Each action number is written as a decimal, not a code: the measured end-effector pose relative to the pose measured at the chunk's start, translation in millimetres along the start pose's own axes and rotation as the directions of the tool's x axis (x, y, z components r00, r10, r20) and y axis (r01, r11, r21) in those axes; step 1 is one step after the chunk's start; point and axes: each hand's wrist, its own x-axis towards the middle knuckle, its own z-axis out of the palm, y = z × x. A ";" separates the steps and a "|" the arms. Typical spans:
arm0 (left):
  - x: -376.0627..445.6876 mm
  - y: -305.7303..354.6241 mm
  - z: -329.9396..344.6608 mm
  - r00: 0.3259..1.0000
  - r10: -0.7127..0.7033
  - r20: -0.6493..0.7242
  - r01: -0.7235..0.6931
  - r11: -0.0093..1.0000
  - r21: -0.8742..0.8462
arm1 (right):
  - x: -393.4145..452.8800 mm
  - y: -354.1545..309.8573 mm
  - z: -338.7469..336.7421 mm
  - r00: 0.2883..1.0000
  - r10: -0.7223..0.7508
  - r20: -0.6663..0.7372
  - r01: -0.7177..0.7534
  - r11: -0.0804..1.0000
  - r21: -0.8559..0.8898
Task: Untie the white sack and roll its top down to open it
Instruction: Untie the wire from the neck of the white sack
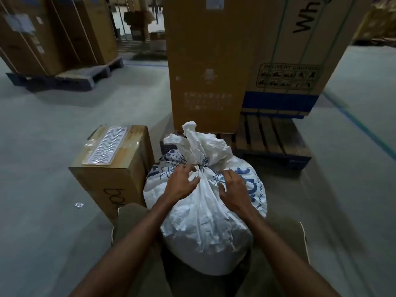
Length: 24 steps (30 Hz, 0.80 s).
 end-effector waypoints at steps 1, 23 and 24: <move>14.7 -7.9 5.8 1.000 -0.005 0.001 0.005 1.000 -0.025 | 14.4 6.3 10.5 1.000 -0.011 0.016 0.011 1.000 0.022; 185.0 -78.5 73.5 0.954 0.125 0.274 -0.166 0.977 0.131 | 183.3 65.2 131.5 0.968 -0.089 0.236 0.052 0.986 0.157; 186.6 -80.4 73.9 0.950 0.124 0.285 -0.165 0.978 0.126 | 180.5 64.4 133.2 0.969 -0.091 0.230 0.061 0.989 0.136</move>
